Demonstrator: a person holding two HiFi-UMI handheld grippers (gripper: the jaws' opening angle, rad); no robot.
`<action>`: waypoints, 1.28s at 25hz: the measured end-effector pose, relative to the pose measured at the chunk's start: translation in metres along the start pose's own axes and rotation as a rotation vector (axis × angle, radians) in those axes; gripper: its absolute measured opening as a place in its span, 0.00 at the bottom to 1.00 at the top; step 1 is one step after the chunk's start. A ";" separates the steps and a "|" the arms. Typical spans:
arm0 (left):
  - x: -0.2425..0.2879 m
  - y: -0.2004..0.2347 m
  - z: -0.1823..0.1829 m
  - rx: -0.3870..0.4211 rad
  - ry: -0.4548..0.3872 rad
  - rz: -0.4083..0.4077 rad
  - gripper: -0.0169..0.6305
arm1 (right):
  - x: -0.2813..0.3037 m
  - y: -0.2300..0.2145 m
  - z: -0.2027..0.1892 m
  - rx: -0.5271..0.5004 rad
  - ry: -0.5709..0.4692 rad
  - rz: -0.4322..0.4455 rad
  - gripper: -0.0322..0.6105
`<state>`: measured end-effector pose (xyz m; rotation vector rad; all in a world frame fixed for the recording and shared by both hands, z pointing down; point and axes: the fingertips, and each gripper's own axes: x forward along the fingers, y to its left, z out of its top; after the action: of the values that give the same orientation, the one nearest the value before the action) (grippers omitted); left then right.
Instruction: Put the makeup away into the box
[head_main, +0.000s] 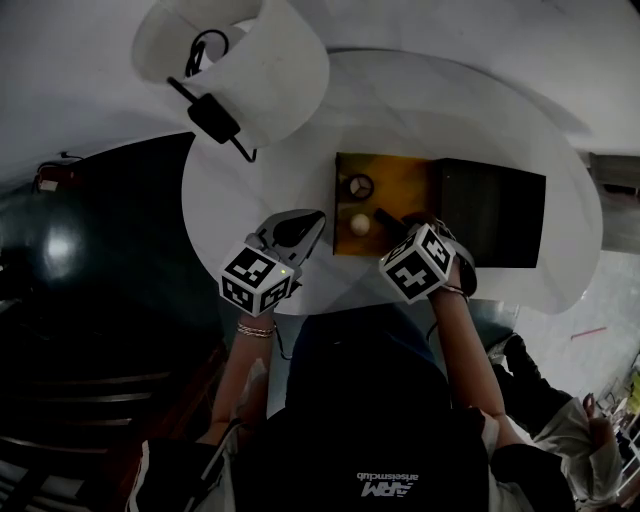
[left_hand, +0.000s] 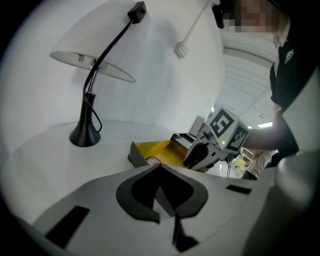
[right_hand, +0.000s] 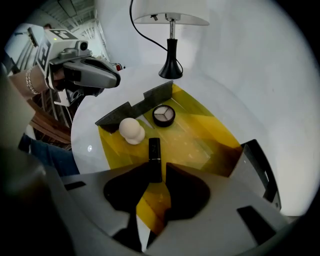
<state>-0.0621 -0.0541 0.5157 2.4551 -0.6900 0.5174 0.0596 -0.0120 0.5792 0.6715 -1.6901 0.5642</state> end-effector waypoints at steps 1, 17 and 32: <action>0.001 0.000 0.003 0.010 -0.002 0.000 0.05 | -0.002 -0.001 0.001 0.003 -0.007 -0.002 0.23; 0.015 -0.018 0.066 0.188 -0.032 0.005 0.05 | -0.047 -0.035 0.021 0.038 -0.158 -0.096 0.22; 0.009 -0.059 0.142 0.343 -0.138 -0.014 0.05 | -0.138 -0.079 0.029 0.090 -0.392 -0.286 0.16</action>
<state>0.0086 -0.0966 0.3856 2.8361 -0.6856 0.4979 0.1171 -0.0697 0.4396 1.1251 -1.8896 0.3184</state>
